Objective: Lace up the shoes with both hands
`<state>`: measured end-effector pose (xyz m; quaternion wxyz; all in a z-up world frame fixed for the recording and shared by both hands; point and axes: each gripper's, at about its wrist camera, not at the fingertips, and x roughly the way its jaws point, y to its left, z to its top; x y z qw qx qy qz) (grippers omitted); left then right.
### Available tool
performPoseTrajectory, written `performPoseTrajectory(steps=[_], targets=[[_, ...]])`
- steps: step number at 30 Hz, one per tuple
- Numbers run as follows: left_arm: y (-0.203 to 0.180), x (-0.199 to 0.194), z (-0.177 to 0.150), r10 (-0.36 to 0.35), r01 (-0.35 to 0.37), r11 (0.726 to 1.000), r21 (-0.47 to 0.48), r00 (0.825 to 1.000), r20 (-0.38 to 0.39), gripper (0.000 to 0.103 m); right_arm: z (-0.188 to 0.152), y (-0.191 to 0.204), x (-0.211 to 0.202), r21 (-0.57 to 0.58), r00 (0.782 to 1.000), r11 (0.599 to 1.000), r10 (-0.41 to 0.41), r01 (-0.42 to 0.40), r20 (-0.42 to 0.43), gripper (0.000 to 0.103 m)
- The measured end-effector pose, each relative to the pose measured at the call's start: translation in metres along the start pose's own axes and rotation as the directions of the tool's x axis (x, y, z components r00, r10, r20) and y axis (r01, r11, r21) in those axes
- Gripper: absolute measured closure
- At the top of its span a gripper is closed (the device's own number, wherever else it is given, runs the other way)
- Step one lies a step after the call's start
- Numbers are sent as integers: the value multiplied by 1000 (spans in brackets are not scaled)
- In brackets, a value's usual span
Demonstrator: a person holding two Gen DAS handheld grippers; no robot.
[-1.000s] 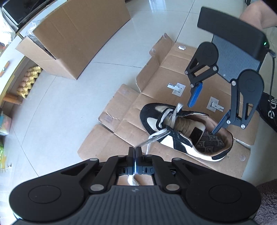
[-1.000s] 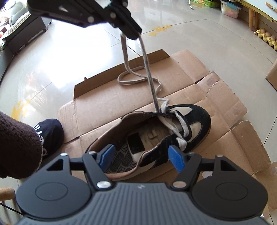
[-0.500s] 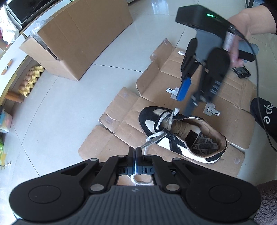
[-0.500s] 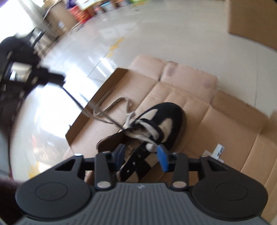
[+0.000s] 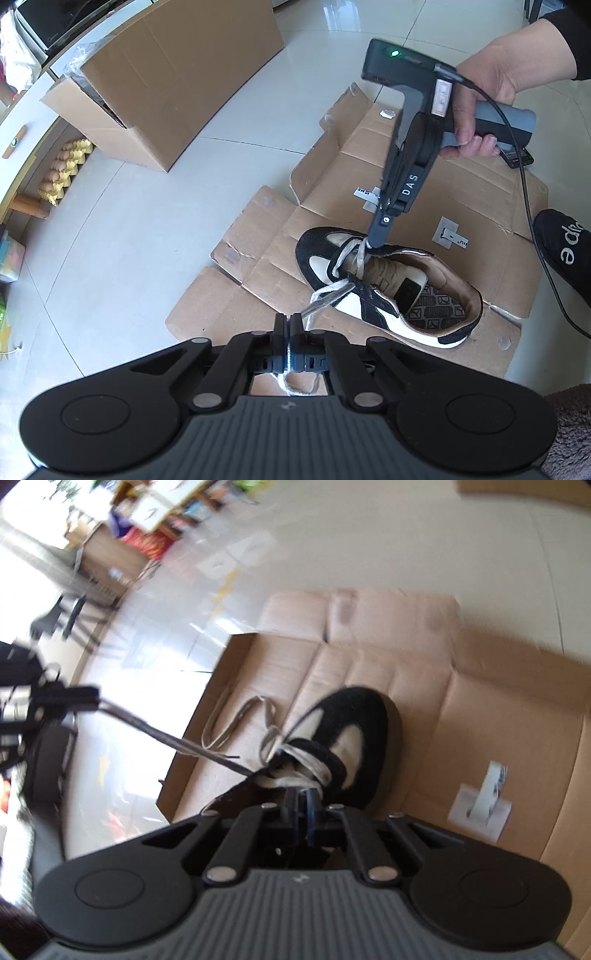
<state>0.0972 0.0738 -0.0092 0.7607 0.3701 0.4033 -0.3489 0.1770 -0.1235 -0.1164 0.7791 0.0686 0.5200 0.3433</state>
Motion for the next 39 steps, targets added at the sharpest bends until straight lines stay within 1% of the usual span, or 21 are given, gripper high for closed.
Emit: performPoseTrajectory(steps=[1, 4, 6, 9, 11, 14, 17, 18, 19, 20, 23, 25, 26, 27, 28, 29, 32, 33, 35, 37, 39], targets=[[0, -1, 0, 1, -1, 1000, -2, 1000, -1, 103, 0, 13, -2, -97, 1000, 995, 18, -16, 25, 103], [2, -5, -1, 12, -12, 1000, -14, 1000, 4, 103, 1, 25, -2, -166, 994, 980, 110, -111, -13, 98], [4, -9, -1, 28, -28, 999, -20, 1000, 8, 103, -1, 37, 4, -239, 998, 969, 47, -58, -50, 91], [10, -15, -1, 53, -53, 998, -35, 999, 4, 103, -4, 45, 6, -328, 998, 943, -62, 51, -25, 83], [15, -16, -2, 48, -48, 997, -53, 999, -6, 103, -4, 51, 7, -380, 994, 920, -106, 96, -7, 83], [10, -11, -3, 8, -10, 998, -62, 1000, -22, 103, -2, 54, 10, -412, 993, 905, -117, 102, -10, 76], [0, -2, -4, -38, 36, 998, -53, 998, -42, 96, -1, 58, 12, -428, 992, 897, -125, 110, -6, 69], [-5, 3, -4, -52, 50, 998, -42, 997, -50, 88, -2, 59, 12, -434, 991, 894, -130, 116, -3, 67], [-13, 10, -5, -62, 62, 998, -18, 997, -51, 71, -3, 60, 12, -436, 991, 892, -135, 120, -3, 67], [-16, 13, -5, -64, 63, 998, -8, 997, -49, 65, -3, 60, 13, -438, 991, 891, -137, 121, -6, 66], [-29, 29, -5, -78, 79, 996, 35, 997, -28, 64, -8, 59, 15, -443, 990, 888, -143, 122, -13, 66], [-25, 49, -4, -130, 128, 991, -31, 991, -45, 64, -11, 58, 16, -445, 989, 887, -147, 124, -16, 66], [-18, 59, -4, -178, 170, 977, -128, 983, -55, 64, -12, 57, 16, -445, 989, 887, -147, 124, -17, 66], [-10, 69, -4, -226, 208, 952, -224, 972, -60, 64, -12, 57, 16, -444, 989, 887, -147, 124, -18, 66], [1, 77, -10, -267, 237, 906, -350, 963, -41, 67, -13, 56, 17, -442, 989, 888, -148, 124, -21, 66], [11, 86, -15, -305, 262, 843, -469, 952, -17, 67, -14, 55, 17, -443, 989, 888, -149, 123, -24, 66], [38, 110, -34, -376, 301, 591, -749, 924, 75, 75, -16, 53, 19, -446, 987, 886, -156, 126, -31, 66], [44, 116, -42, -380, 301, 504, -810, 919, 105, 78, -17, 52, 19, -446, 987, 886, -157, 126, -33, 66], [46, 127, -55, -401, 307, 364, -879, 904, 150, 79, -18, 51, 19, -449, 987, 885, -157, 125, -36, 66], [46, 132, -65, -409, 308, 253, -917, 893, 187, 79, -19, 50, 19, -450, 987, 885, -157, 124, -37, 66], [43, 139, -77, -410, 311, 126, -942, 881, 236, 79, -19, 49, 19, -447, 987, 886, -156, 124, -36, 66]])
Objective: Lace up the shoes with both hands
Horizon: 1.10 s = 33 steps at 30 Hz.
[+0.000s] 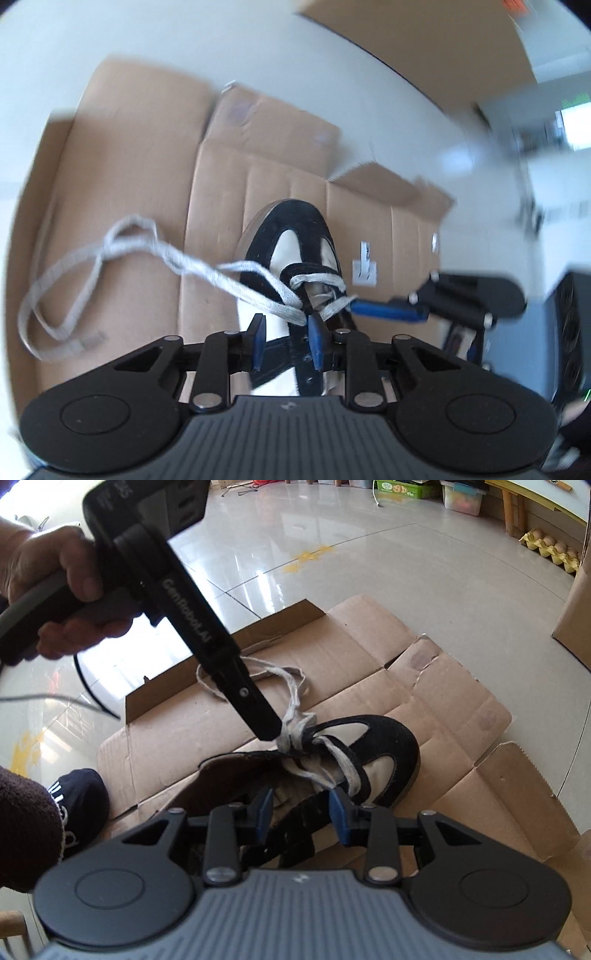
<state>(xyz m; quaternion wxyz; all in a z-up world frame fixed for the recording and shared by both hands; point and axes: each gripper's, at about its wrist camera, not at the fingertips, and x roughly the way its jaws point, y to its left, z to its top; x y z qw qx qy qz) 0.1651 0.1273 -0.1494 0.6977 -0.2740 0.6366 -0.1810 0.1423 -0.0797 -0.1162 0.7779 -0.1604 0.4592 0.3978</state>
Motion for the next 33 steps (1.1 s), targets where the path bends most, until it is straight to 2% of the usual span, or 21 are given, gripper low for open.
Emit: performPoseTrajectory(steps=[2, 5, 6, 7, 12, 15, 17, 20, 23, 24, 26, 29, 33], targets=[[10, 3, -2, -33, 36, 994, -100, 999, 28, 79, 0, 0, 0, 2, 1000, 1000, -1, 1, 0, 66], [16, 4, -3, -77, 93, 978, -189, 993, 88, 79, 0, 1, 1, 0, 1000, 1000, -2, 2, -1, 65], [17, 4, -3, -85, 106, 973, -204, 990, 109, 86, 0, 2, 1, -2, 1000, 1000, -2, 2, -2, 65], [17, 5, -4, -85, 107, 974, -201, 990, 117, 98, 0, 2, 1, -4, 1000, 1000, -2, 2, -3, 64], [12, 3, -11, -82, 108, 981, -163, 984, 157, 101, -2, 0, 1, 4, 1000, 1000, 0, 0, -3, 63], [8, -7, -15, -64, 91, 988, -127, 976, 207, 102, -3, 0, 4, 6, 1000, 1000, 0, 0, -4, 63], [5, -14, -18, -49, 77, 991, -108, 968, 247, 102, -4, 2, 5, -1, 1000, 1000, -6, 6, -7, 62], [1, -32, -22, -25, 52, 996, -71, 942, 334, 102, -6, 5, 5, -18, 1000, 1000, -21, 21, -8, 60], [4, -45, -26, 5, 30, 996, -85, 923, 384, 102, -8, 4, 4, 0, 1000, 1000, -29, 29, -6, 57], [6, -54, -28, 25, 13, 996, -87, 907, 419, 102, -8, 3, 4, 7, 1000, 1000, -30, 30, -7, 55], [8, -61, -30, 33, 7, 996, -91, 904, 427, 102, -9, 0, 4, 25, 1000, 999, -27, 27, -7, 53], [8, -63, -35, 53, -16, 996, -93, 908, 416, 102, -10, -2, 4, 37, 1000, 999, -26, 27, -8, 51], [9, -56, -43, 134, -115, 990, -76, 931, 339, 102, -9, 0, 4, 32, 999, 999, -32, 33, -11, 49]])
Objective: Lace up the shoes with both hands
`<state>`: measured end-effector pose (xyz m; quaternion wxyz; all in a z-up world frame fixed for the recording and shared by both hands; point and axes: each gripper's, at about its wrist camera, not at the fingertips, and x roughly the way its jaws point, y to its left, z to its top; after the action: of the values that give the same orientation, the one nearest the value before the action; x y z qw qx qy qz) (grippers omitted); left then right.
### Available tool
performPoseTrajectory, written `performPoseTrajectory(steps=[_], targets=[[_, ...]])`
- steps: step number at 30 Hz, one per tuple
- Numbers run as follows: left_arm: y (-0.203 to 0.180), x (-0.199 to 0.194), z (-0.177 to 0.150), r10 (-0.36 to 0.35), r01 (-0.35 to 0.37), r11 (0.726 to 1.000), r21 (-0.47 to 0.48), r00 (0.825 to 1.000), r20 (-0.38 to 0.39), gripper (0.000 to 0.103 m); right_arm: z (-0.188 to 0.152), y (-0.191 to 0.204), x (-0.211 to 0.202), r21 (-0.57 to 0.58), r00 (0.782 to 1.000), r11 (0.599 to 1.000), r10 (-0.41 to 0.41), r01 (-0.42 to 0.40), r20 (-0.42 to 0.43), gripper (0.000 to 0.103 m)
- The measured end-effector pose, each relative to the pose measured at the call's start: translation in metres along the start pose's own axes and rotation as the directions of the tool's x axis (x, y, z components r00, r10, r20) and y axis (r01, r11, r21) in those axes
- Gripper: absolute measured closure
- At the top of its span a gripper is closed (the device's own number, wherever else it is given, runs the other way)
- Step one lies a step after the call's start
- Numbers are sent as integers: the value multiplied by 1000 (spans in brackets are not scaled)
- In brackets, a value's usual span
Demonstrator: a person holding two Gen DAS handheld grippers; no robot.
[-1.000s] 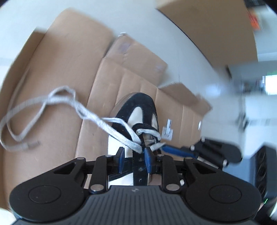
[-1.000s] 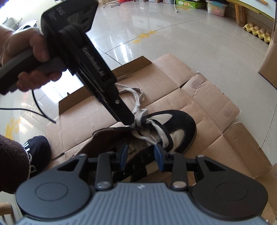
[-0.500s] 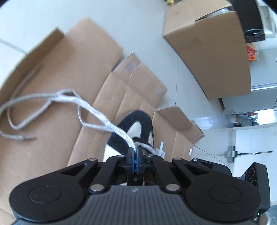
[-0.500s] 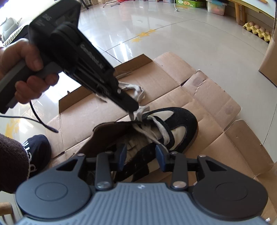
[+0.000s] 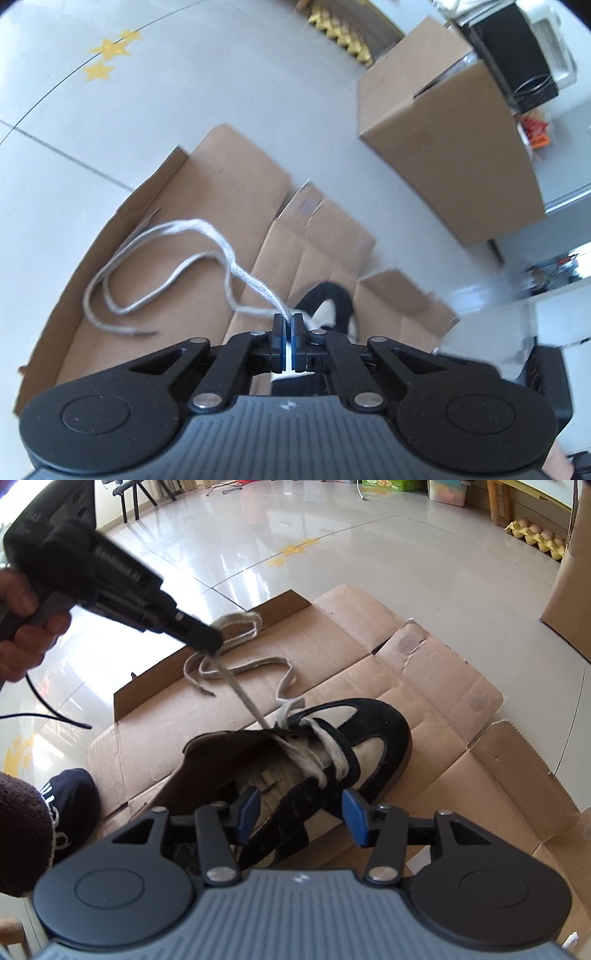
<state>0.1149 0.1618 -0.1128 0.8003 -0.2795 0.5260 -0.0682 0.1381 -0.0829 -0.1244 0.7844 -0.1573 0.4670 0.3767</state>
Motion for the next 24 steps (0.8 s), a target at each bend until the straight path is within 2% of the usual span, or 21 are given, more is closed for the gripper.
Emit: performPoseTrajectory(steps=[2, 5, 8, 11, 12, 13, 15, 19, 22, 24], targets=[[1, 8, -8, 36, -34, 999, 40, 998, -55, 102, 1, 1, 1, -5, 1000, 1000, -3, 3, -1, 49], [3, 23, -18, 46, -42, 998, 37, 991, -123, 101, 1, 2, 2, -12, 1000, 1000, -10, 10, -5, 49], [3, 31, -24, 48, -41, 998, 48, 988, -148, 101, 1, 2, 2, -12, 1000, 1000, -14, 14, -6, 48], [4, 38, -29, 63, -51, 996, 68, 978, -198, 95, 2, 1, 2, -8, 1000, 1000, -19, 19, -7, 45], [6, 39, -31, 74, -59, 996, 71, 972, -221, 88, 2, 1, 2, -8, 1000, 1000, -19, 19, -8, 45], [8, 40, -32, 84, -67, 995, 76, 966, -244, 70, 2, 0, 2, -8, 1000, 1000, -20, 20, -8, 44], [10, 33, -36, 99, -75, 991, 106, 966, -240, 56, 2, 0, 2, -11, 1000, 1000, -22, 21, -8, 43], [11, 20, -34, 114, -80, 984, 158, 969, -218, 56, 2, 0, 1, -7, 1000, 1000, -20, 20, -5, 42], [9, 10, -18, 125, -97, 977, 189, 982, -142, 56, 5, 2, -3, -4, 1000, 1000, -25, 25, 14, 43], [11, 10, -4, 130, -111, 978, 177, 986, -100, 56, 12, 3, -9, 7, 999, 1000, -16, 16, 52, 44]])
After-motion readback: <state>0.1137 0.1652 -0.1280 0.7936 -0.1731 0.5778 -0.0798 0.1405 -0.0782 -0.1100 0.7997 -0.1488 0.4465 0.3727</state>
